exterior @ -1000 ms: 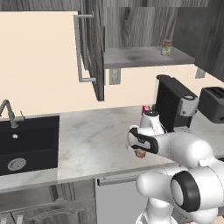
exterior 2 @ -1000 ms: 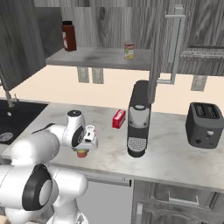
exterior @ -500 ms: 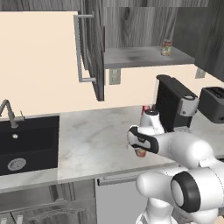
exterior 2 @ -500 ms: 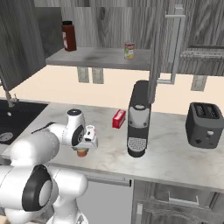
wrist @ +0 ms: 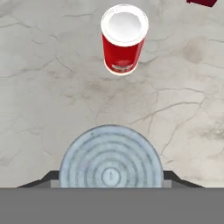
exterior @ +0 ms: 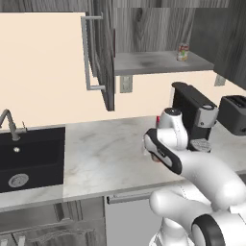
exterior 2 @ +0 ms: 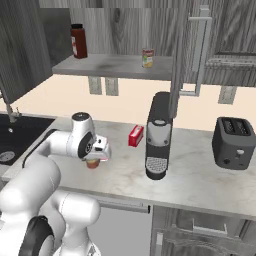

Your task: Pick the cans from the counter and place them in their designated side in the cabinet.

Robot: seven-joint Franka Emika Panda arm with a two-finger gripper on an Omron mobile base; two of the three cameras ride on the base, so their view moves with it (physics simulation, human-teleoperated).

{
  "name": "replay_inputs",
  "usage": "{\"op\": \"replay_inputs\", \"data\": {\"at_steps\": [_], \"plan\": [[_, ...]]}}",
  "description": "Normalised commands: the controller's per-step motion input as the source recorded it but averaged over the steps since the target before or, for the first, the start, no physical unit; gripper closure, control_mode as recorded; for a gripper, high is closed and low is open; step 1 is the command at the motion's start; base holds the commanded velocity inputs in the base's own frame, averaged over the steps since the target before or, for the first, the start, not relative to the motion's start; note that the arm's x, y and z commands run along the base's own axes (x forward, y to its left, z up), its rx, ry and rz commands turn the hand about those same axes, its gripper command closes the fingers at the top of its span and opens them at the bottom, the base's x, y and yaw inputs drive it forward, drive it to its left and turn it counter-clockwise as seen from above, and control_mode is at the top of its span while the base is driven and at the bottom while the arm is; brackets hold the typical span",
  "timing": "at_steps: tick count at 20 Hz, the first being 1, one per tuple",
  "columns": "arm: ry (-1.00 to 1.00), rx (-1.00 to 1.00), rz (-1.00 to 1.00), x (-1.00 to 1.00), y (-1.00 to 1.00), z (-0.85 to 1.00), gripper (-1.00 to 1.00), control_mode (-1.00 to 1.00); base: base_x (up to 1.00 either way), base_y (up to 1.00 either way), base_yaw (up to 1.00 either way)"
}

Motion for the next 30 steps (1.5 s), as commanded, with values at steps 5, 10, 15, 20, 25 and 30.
{"op": "replay_inputs", "data": {"at_steps": [5, 10, 15, 20, 25, 30], "plan": [[-0.08, 0.0, 0.0, -0.1, -0.09, 0.69, 1.0, -1.0, 0.0, 0.0, 0.0], [-0.11, 0.0, 0.0, -0.08, -0.07, 0.59, 1.0, -1.0, 0.0, 0.0, 0.0], [-0.14, 0.0, 0.0, -0.05, -0.01, 0.51, 1.0, -1.0, 0.0, 0.0, 0.0], [-0.12, -0.02, 0.0, -0.03, 0.0, 0.52, 1.0, -1.0, 0.0, 0.0, 0.0], [-0.14, -0.04, 0.0, -0.07, -0.01, 0.52, 1.0, -1.0, 0.0, 0.0, 0.0], [-0.14, -0.03, 0.0, -0.1, -0.04, 0.51, 1.0, -1.0, 0.0, 0.0, 0.0]]}}
